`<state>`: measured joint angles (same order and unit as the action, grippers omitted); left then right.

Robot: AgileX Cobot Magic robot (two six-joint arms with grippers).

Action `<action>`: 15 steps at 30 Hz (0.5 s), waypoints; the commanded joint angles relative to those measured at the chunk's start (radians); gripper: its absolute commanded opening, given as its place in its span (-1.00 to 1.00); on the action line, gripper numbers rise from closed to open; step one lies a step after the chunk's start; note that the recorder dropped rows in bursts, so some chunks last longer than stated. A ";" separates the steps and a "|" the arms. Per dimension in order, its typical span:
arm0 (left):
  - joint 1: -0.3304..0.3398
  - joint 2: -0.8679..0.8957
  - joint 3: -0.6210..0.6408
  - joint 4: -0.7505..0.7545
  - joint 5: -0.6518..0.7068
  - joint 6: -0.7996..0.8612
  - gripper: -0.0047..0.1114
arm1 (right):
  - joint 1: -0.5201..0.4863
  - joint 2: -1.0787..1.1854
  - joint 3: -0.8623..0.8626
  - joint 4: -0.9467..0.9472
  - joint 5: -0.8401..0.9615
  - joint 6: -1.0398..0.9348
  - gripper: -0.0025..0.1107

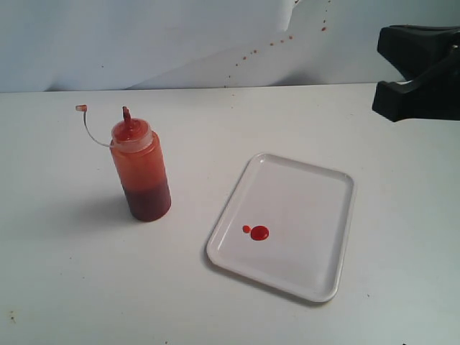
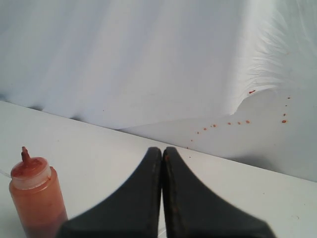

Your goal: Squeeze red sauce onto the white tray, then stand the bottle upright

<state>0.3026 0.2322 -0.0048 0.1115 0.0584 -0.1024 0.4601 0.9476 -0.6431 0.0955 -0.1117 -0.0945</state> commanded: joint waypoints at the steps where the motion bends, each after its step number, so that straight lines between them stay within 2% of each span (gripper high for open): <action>1: -0.005 -0.003 0.005 0.004 -0.002 0.000 -0.92 | -0.008 -0.001 0.007 0.003 -0.011 -0.001 -0.96; 5: -0.005 -0.008 0.005 0.004 -0.002 0.000 -0.92 | -0.008 -0.001 0.007 0.003 -0.011 -0.001 -0.96; 15: -0.006 -0.161 0.005 0.004 -0.002 0.002 -0.92 | -0.008 -0.001 0.007 0.003 -0.011 -0.001 -0.96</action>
<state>0.3026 0.1078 -0.0048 0.1115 0.0598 -0.1024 0.4601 0.9476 -0.6431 0.0955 -0.1117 -0.0945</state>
